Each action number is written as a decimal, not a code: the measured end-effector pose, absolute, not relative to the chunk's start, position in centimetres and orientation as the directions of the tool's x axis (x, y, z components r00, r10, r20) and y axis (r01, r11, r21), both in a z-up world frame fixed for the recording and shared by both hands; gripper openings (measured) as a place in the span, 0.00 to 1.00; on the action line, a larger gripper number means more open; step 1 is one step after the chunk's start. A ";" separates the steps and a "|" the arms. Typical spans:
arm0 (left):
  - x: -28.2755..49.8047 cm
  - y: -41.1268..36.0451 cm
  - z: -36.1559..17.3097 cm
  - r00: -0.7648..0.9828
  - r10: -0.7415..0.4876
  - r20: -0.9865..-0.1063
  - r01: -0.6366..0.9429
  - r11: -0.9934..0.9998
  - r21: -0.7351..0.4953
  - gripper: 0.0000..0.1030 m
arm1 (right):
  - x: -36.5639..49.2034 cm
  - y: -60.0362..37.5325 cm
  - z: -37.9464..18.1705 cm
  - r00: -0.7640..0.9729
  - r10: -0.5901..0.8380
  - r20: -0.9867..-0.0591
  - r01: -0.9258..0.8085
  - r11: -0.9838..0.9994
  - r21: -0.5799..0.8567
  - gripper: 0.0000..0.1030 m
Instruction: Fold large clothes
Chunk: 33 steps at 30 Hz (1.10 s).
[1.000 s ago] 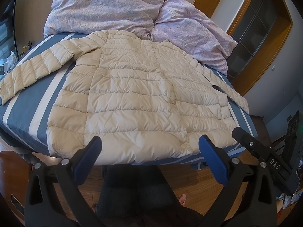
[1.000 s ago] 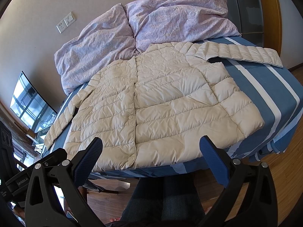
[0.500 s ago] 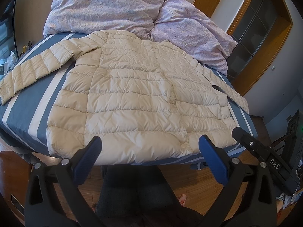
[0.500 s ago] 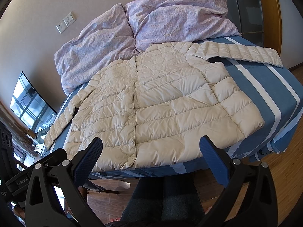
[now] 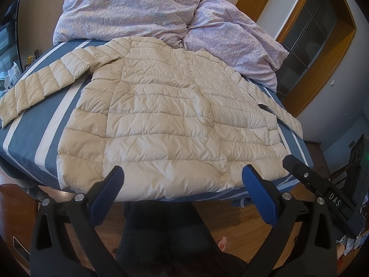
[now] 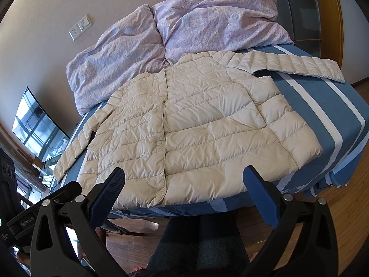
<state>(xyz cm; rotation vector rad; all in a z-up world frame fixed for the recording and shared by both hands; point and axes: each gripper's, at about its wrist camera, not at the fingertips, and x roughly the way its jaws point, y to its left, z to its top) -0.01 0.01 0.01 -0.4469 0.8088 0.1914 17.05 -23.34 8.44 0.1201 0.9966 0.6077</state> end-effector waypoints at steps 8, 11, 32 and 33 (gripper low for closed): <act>0.0 0.0 0.0 0.679 -0.005 -0.734 -0.332 0.890 -0.313 0.98 | 17.1 -23.3 8.4 0.394 0.530 -0.751 -0.424 0.830 0.364 0.99; 0.0 0.0 0.0 0.680 -0.004 -0.733 -0.332 0.890 -0.312 0.98 | 17.1 -23.3 8.4 0.394 0.531 -0.750 -0.424 0.829 0.364 0.99; 6.3 2.8 -1.2 0.615 0.064 -0.786 -0.368 0.905 -0.215 0.98 | 25.7 -24.5 7.1 0.455 0.417 -0.787 -0.315 0.902 0.295 0.99; 7.2 3.3 -1.3 0.609 0.072 -0.790 -0.374 0.905 -0.205 0.98 | 27.0 -25.1 7.0 0.469 0.396 -0.790 -0.289 0.914 0.286 0.99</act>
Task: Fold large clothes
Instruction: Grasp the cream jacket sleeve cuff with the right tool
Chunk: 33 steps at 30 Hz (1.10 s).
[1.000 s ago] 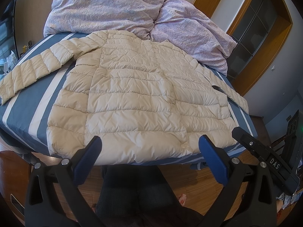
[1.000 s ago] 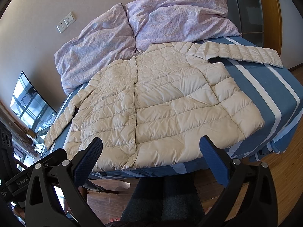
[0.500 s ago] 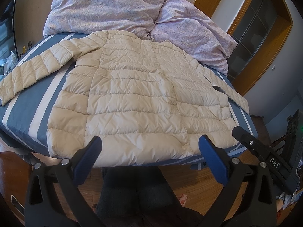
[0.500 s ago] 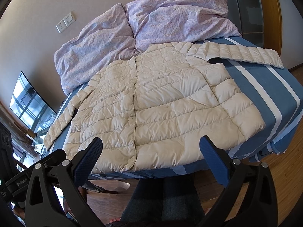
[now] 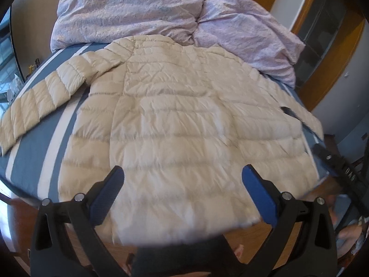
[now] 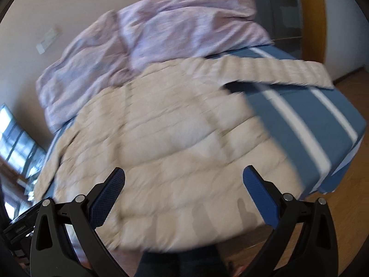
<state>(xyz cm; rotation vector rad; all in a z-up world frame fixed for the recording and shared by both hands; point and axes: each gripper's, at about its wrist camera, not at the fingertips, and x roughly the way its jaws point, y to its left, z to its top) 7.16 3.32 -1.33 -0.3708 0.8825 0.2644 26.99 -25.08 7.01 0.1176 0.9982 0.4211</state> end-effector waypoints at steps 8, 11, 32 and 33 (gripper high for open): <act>14.7 8.1 -3.1 0.539 0.176 -0.824 -0.423 0.902 -0.084 0.98 | 39.8 -33.7 4.0 0.511 0.228 -0.829 -0.022 0.967 0.252 0.96; 17.0 9.7 -3.7 0.511 0.224 -0.830 -0.432 0.902 -0.023 0.98 | 44.6 -37.6 2.8 0.513 0.127 -0.849 0.093 0.975 0.202 0.90; 20.7 13.7 -6.3 0.465 0.204 -0.861 -0.410 0.912 -0.005 0.98 | 54.5 -48.6 -3.7 0.434 -0.029 -0.900 0.413 0.895 0.170 0.11; 20.6 13.7 -6.3 0.468 0.198 -0.861 -0.407 0.914 -0.011 0.98 | 54.3 -48.6 -3.4 0.440 -0.023 -0.898 0.410 0.894 0.178 0.09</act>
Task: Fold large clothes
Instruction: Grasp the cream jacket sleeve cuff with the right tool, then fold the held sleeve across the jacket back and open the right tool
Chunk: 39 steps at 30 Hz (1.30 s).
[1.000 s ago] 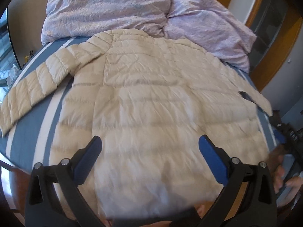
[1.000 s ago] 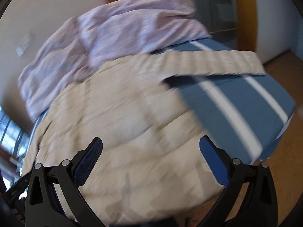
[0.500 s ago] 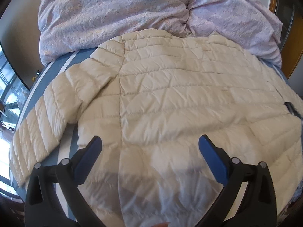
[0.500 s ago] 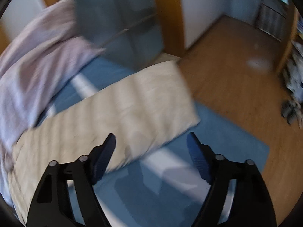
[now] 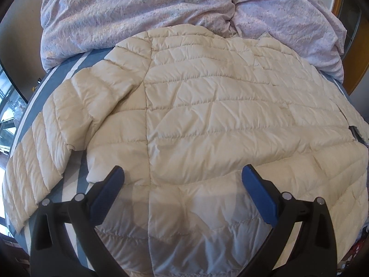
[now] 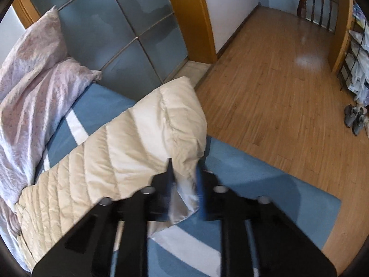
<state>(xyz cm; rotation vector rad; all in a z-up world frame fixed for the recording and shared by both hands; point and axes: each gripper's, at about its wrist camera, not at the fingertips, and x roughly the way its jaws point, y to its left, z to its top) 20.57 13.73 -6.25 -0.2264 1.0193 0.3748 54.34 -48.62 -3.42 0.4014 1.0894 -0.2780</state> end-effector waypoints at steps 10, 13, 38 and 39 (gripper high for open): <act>17.9 16.0 -4.6 0.495 0.262 -0.828 -0.471 0.882 -0.003 0.98 | 55.0 -38.5 3.7 0.566 0.005 -0.824 0.178 0.976 0.128 0.06; 16.7 17.2 -4.1 0.489 0.295 -0.821 -0.507 0.862 0.008 0.98 | 54.6 -33.1 4.8 0.572 0.075 -0.816 0.064 0.989 0.136 0.06; 4.6 27.6 -1.9 0.432 0.496 -0.753 -0.770 0.637 -0.022 0.98 | 39.0 7.3 -1.3 0.094 0.462 -0.882 -0.631 0.713 0.306 0.21; 4.3 27.9 -1.8 0.424 0.510 -0.748 -0.777 0.630 -0.011 0.98 | 38.7 7.8 -1.3 0.068 0.467 -0.882 -0.649 0.692 0.317 0.28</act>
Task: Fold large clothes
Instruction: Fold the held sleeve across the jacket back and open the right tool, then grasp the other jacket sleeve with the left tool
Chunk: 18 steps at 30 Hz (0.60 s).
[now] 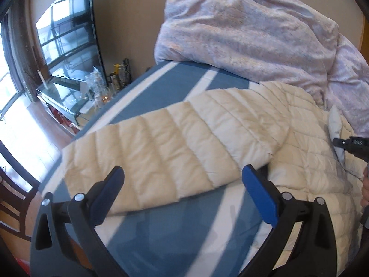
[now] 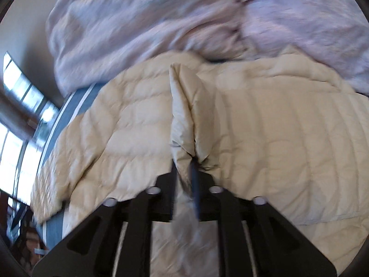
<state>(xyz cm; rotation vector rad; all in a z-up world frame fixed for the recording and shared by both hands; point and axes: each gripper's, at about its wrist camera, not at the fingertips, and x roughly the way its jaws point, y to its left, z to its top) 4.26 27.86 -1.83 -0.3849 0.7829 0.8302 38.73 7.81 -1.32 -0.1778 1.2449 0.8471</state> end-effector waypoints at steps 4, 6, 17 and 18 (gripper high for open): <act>2.9 29.2 -2.1 0.377 0.557 -0.740 -0.807 0.590 0.033 0.98 | 39.1 6.1 1.3 0.127 0.558 -0.820 -0.653 0.669 0.355 0.45; 2.2 30.1 -2.3 0.359 0.560 -0.747 -0.821 0.569 0.032 0.98 | 40.5 4.3 2.6 0.195 0.585 -0.787 -0.612 0.700 0.369 0.45; -0.6 32.7 -2.1 0.314 0.579 -0.753 -0.851 0.523 0.047 0.98 | 41.5 4.9 -2.7 0.253 0.400 -0.881 -0.563 0.802 0.202 0.50; -1.1 33.1 -2.1 0.309 0.575 -0.757 -0.856 0.515 0.042 0.98 | 41.1 5.6 -3.1 0.262 0.377 -0.888 -0.574 0.801 0.171 0.54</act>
